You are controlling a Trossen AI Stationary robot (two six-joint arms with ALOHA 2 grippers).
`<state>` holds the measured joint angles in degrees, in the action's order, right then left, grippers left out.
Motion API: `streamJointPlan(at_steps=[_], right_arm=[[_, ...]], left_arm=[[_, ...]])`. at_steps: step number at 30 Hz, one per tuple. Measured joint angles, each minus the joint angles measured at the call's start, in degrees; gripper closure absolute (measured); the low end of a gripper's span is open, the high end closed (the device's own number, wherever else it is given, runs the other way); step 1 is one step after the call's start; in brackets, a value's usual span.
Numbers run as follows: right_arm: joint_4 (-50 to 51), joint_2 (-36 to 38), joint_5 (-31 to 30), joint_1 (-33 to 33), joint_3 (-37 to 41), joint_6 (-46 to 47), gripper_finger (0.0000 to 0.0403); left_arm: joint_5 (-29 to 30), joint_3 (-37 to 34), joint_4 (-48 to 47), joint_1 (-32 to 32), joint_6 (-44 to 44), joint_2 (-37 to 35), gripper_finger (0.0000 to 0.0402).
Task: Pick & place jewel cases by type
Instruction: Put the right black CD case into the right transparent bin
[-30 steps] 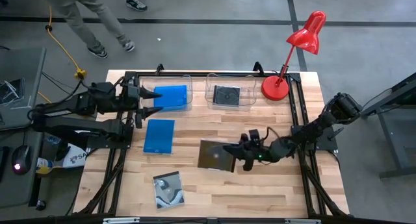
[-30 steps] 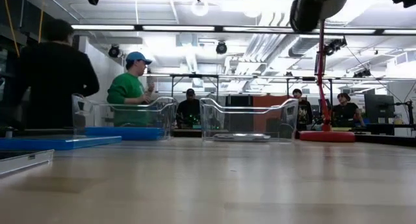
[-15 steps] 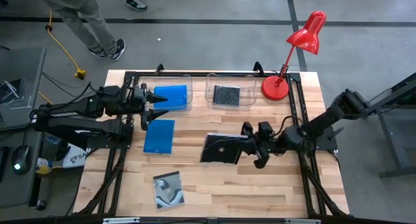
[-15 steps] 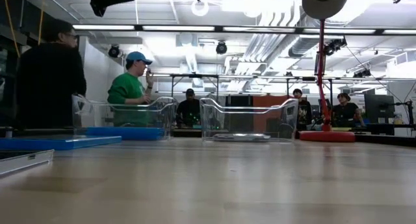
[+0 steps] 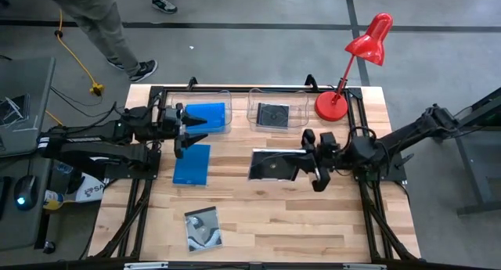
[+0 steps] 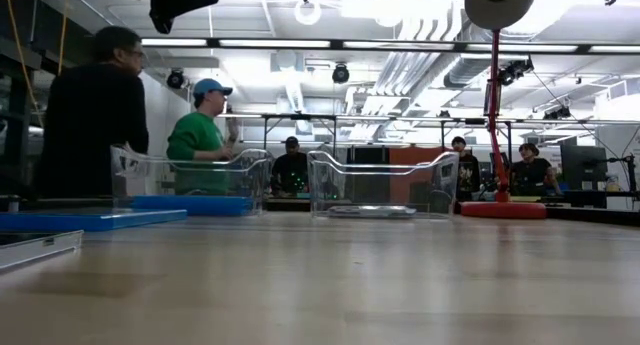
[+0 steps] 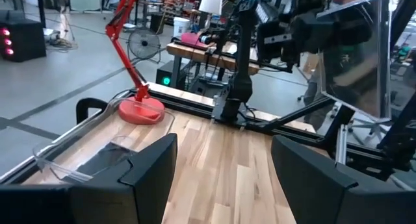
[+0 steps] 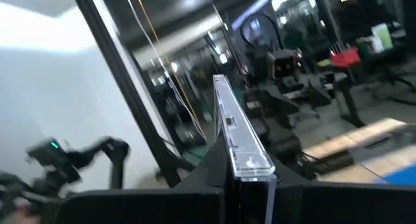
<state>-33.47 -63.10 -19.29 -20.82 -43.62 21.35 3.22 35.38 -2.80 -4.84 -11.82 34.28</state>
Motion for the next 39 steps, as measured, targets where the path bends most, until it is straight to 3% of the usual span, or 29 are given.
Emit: streamJointPlan(at_steps=[7, 11, 19, 39], right_arm=[[25.99, -0.92, 2.25, 4.56, -13.55, -0.79, 0.0401], [32.83, -1.85, 2.2, 6.77, -18.95, -3.38, 0.0401], [32.96, -1.85, 2.98, 9.77, -21.24, -6.61, 0.0401], [33.63, -3.56, 3.05, 17.65, -21.2, -3.35, 0.0401]], left_arm=[[0.37, -0.04, -0.05, 0.0, 0.05, 0.0, 0.0154], [0.4, -0.04, -0.05, 0.0, 0.07, 0.0, 0.0154], [0.66, -0.04, -0.09, 0.0, 0.13, 0.0, 0.0154], [1.42, -0.02, -0.07, -0.02, -0.01, 0.0, 0.0154]])
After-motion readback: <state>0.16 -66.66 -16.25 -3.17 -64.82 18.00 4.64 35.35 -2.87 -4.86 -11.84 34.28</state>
